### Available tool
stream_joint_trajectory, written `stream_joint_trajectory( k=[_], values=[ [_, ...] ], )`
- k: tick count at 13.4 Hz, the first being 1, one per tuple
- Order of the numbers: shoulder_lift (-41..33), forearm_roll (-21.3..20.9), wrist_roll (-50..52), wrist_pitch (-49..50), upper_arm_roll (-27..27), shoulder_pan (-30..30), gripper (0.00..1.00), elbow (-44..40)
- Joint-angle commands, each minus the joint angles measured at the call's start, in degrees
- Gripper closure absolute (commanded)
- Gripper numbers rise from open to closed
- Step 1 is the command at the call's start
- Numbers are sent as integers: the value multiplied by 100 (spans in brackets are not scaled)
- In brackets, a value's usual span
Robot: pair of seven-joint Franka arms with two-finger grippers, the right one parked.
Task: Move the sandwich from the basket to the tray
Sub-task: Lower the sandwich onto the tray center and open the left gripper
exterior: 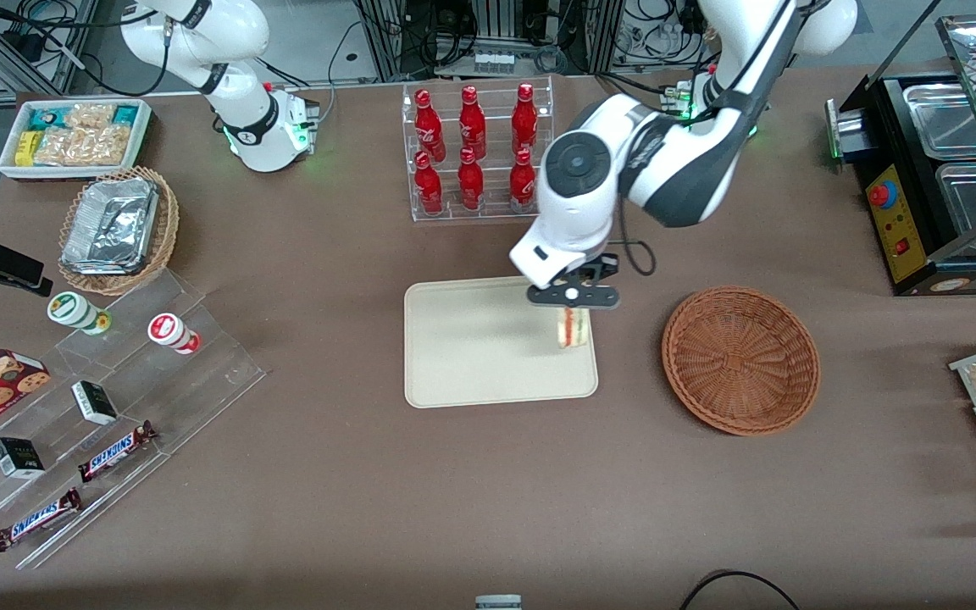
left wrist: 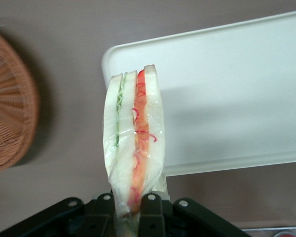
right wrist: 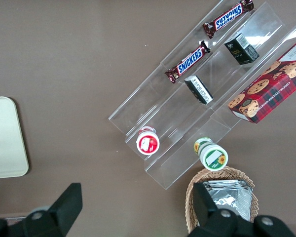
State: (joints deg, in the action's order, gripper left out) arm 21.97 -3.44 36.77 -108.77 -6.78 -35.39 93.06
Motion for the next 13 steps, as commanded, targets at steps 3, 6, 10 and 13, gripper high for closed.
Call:
stream_joint_trajectory(
  k=[3, 6, 10, 13],
  values=[
    [860, -60, 453, -854, 80, -495, 100, -491],
    [1273, -113, 629, -1155, 98, -785, 100, -508],
    [1511, -122, 910, -1515, 107, -785, 100, -491],
    [1661, -122, 1130, -1639, 124, -881, 100, -491]
  ],
)
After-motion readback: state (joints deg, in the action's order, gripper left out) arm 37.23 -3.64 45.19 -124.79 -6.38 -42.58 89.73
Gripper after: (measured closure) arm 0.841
